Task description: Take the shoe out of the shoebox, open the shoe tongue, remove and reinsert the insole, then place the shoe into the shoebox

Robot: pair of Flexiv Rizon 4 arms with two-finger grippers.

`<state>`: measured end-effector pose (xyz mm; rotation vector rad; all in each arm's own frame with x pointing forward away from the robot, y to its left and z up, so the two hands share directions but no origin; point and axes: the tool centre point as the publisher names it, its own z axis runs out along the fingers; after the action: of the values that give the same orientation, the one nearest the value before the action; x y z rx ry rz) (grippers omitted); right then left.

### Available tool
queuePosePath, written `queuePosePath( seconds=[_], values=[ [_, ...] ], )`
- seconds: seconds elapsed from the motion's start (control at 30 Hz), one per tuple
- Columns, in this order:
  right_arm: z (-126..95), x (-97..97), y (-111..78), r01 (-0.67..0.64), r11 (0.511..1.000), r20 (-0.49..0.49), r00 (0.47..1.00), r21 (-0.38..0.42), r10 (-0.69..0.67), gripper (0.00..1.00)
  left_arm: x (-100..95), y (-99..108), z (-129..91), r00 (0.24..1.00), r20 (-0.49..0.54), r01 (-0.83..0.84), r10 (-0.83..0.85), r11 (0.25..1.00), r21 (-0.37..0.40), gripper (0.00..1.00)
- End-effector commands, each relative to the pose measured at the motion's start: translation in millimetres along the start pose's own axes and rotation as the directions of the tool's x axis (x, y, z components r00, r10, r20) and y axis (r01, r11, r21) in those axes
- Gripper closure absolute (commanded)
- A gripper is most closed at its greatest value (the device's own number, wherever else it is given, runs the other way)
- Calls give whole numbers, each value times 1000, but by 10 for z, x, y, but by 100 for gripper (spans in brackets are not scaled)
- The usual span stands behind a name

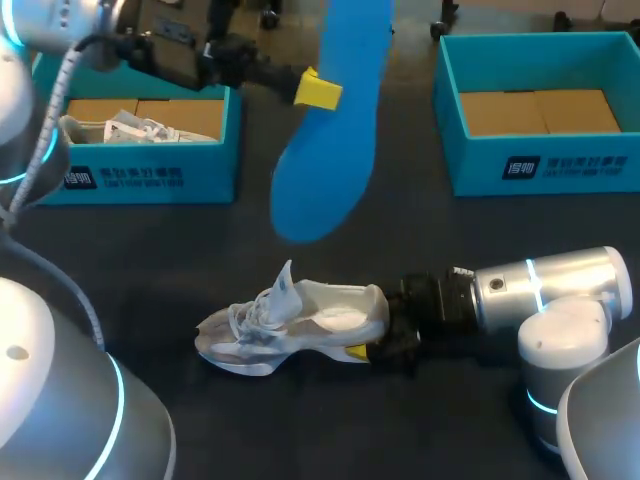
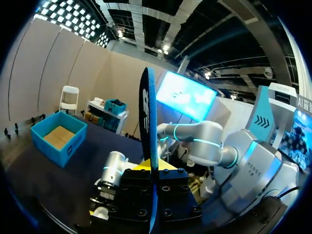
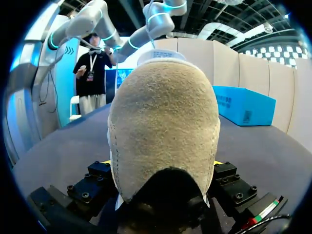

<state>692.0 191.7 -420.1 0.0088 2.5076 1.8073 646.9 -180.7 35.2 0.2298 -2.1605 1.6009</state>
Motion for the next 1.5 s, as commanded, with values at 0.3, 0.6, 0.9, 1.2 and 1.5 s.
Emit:
queuePosePath(
  seconds=[0.3, 0.6, 0.9, 1.2, 1.5],
  values=[
    [4, 12, 6, 0, 1000, 1, 1000, 4, 0, 100, 204, 60, -100, 1000, 2, 30, -30, 999, 30, 100],
    [4, 12, 6, 0, 1000, 1, 1000, 4, 0, 100, 591, -307, -276, 998, 8, 62, -63, 995, 79, 100],
    [4, 12, 6, 0, 1000, 1, 1000, 4, 0, 100, 741, -340, -313, 990, -1, 142, -143, 984, 106, 100],
    [4, 12, 6, 0, 1000, 1, 1000, 4, 0, 100, 888, -373, -312, 991, 45, 120, -126, 985, 122, 100],
    [4, 12, 6, 0, 1000, 1, 1000, 4, 0, 100, 878, -153, -211, 988, 34, 148, -152, 985, 91, 100]
  ],
)
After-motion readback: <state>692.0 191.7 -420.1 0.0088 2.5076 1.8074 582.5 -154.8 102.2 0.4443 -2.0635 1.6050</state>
